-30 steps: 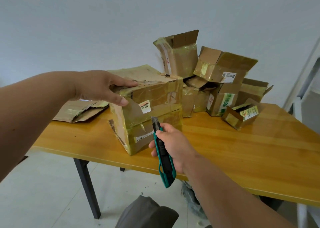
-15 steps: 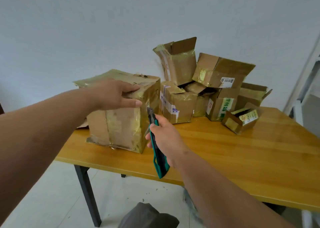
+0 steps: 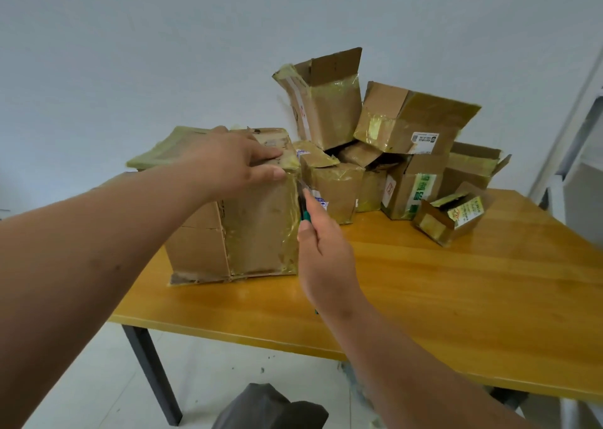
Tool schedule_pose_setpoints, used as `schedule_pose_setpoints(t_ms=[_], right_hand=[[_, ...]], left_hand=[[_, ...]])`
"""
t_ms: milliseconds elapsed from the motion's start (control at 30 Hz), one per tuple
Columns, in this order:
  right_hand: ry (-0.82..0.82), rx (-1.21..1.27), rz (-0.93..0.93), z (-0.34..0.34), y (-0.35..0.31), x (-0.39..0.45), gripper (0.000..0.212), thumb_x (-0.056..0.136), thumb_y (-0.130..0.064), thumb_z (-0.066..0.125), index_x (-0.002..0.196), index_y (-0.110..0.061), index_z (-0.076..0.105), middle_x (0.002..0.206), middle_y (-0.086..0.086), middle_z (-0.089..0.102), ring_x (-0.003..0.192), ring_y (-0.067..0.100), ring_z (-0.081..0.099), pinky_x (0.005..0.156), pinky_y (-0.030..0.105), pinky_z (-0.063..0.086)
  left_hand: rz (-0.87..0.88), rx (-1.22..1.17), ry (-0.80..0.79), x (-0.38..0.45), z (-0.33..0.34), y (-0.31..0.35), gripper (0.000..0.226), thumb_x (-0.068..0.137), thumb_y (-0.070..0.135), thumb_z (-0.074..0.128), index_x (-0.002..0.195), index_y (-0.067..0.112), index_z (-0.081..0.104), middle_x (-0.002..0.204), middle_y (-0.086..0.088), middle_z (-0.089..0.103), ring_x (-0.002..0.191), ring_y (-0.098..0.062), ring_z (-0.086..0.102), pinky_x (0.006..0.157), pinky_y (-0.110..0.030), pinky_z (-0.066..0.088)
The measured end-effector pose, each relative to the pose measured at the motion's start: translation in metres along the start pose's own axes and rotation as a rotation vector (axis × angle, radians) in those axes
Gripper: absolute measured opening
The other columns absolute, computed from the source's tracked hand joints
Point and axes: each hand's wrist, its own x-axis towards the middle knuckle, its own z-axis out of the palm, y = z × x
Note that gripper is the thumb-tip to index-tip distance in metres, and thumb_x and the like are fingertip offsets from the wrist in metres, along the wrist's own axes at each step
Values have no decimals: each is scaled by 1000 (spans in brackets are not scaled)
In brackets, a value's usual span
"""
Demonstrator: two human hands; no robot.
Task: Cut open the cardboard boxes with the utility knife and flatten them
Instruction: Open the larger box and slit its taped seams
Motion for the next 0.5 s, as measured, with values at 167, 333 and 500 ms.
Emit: schedule_pose_setpoints(t_ms=[167, 333, 500], right_hand=[[20, -93, -55, -3, 1, 9, 47, 108, -26, 32, 154, -34, 29, 119, -6, 55, 94, -8, 50, 71, 7, 40], [68, -119, -75, -3, 4, 12, 48, 107, -24, 34, 154, -30, 30, 107, 3, 55, 87, -11, 43, 70, 4, 38], [116, -111, -72, 0, 9, 10, 48, 107, -25, 34, 154, -34, 28, 96, 2, 48, 79, -3, 41, 70, 10, 40]], left_hand=[[26, 92, 3, 8, 1, 11, 59, 87, 71, 37, 140, 45, 45, 135, 1, 51, 121, -25, 41, 87, -34, 36], [23, 86, 33, 9, 5, 13, 58, 87, 70, 38, 139, 44, 46, 134, 1, 51, 120, -25, 41, 83, -31, 32], [41, 116, 36, 11, 9, 15, 59, 87, 70, 35, 139, 45, 46, 130, 2, 52, 115, -24, 40, 81, -31, 30]])
